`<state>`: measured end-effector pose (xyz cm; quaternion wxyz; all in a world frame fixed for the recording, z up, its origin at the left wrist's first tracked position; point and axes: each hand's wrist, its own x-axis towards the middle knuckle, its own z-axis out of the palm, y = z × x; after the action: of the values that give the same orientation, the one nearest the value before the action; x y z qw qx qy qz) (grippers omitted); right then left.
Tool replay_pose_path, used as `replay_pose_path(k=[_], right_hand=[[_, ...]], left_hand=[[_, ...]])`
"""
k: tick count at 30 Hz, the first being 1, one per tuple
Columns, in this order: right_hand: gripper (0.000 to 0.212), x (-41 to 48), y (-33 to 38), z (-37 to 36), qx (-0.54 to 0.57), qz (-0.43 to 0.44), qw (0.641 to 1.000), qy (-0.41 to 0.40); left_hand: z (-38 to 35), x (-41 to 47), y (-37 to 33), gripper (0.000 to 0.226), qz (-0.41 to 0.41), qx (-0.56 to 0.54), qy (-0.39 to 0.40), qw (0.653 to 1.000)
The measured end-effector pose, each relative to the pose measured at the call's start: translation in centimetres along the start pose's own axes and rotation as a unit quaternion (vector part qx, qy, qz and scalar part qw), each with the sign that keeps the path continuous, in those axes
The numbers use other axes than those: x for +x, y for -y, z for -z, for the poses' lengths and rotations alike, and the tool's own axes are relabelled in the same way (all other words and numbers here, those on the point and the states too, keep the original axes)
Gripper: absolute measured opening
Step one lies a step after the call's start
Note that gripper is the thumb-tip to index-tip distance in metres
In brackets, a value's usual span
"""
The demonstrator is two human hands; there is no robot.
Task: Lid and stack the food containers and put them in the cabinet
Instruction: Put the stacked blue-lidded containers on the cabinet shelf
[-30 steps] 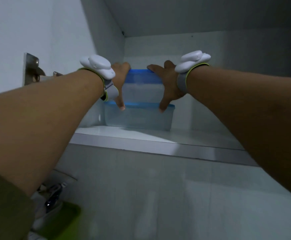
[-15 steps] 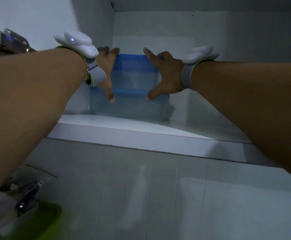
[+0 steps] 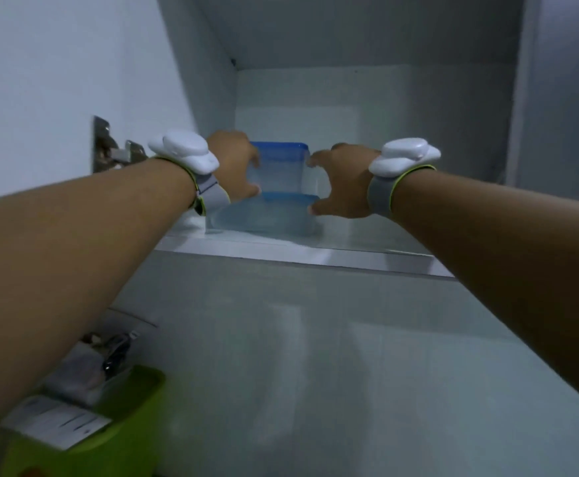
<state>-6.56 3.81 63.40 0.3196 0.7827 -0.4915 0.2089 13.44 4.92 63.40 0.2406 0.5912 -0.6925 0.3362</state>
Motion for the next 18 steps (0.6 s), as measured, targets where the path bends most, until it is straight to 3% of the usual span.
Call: replay_pose_path(k=[2,5,12,16,18], right_hand=[[0.071,-2.6,0.0,1.8,0.005,0.006,1.000,0.021],[0.060,-8.4,-1.0,5.2,0.011,0.014,0.999,0.033],[0.039,-20.6,-5.5,9.6,0.104,0.016,0.994,-0.015],[0.032,-29.0,-9.2,9.4,0.139,0.010,0.990,0.027],[0.032,-34.0,-11.9,8.1,0.156,-0.015,0.984,0.084]], left_hand=[[1.9,-1.6,-1.7,0.037,-0.002,-0.017,0.003,1.000],[6.3,-5.8,-6.3,0.023,0.001,-0.028,0.020,0.999],[11.5,-13.3,-15.9,0.022,0.004,-0.076,0.022,0.997],[11.5,-18.2,-22.5,0.025,0.035,-0.140,0.049,0.988],[9.9,-20.6,-26.8,0.024,0.047,-0.193,0.101,0.975]])
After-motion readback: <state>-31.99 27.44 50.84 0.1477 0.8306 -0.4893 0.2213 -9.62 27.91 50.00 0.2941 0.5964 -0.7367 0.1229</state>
